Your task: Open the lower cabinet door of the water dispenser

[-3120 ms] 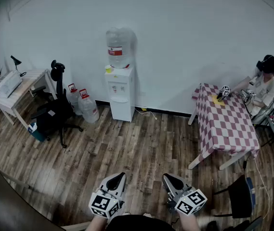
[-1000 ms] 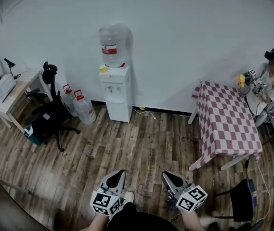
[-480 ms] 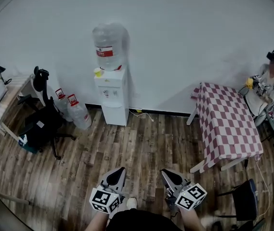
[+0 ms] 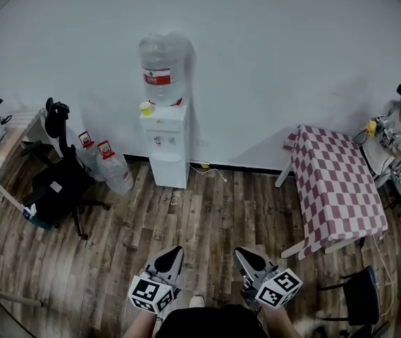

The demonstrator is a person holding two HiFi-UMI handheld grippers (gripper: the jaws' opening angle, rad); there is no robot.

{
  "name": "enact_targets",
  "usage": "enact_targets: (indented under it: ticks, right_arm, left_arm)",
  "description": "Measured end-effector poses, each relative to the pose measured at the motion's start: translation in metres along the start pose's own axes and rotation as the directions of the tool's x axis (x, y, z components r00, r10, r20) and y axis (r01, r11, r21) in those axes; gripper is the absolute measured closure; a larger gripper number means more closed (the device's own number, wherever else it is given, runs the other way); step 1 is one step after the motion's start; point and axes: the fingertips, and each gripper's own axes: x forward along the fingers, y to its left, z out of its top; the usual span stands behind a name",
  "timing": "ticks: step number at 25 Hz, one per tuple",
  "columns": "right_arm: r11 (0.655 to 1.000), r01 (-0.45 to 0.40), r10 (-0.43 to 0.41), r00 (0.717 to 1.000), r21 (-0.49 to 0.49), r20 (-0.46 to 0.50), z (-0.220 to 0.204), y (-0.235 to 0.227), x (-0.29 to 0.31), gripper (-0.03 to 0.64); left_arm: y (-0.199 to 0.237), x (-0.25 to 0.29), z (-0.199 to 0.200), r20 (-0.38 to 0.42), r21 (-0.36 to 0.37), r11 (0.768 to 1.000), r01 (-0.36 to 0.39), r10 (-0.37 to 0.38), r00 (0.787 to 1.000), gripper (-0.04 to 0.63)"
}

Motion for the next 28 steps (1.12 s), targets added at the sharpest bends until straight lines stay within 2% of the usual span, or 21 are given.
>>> enact_targets:
  ticks: [10, 15, 28]
  right_arm:
    - [1.0, -0.001, 0.001, 1.0, 0.028, -0.02, -0.009, -0.006, 0.026, 0.593]
    - [0.999, -0.025, 0.027, 0.999, 0.04, -0.035, -0.012, -0.021, 0.045, 0.593]
    - [0.992, -0.12, 0.122, 0.991, 0.041, -0.051, 0.027, -0.108, 0.118, 0.594]
  left_arm:
    - [0.028, 0.002, -0.006, -0.036, -0.013, 1.0, -0.009, 0.008, 0.999, 0.581]
    - [0.044, 0.012, -0.007, -0.037, -0.028, 0.998, -0.057, 0.056, 0.998, 0.581]
    - [0.079, 0.102, 0.02, -0.051, -0.026, 0.991, -0.129, 0.127, 0.991, 0.581]
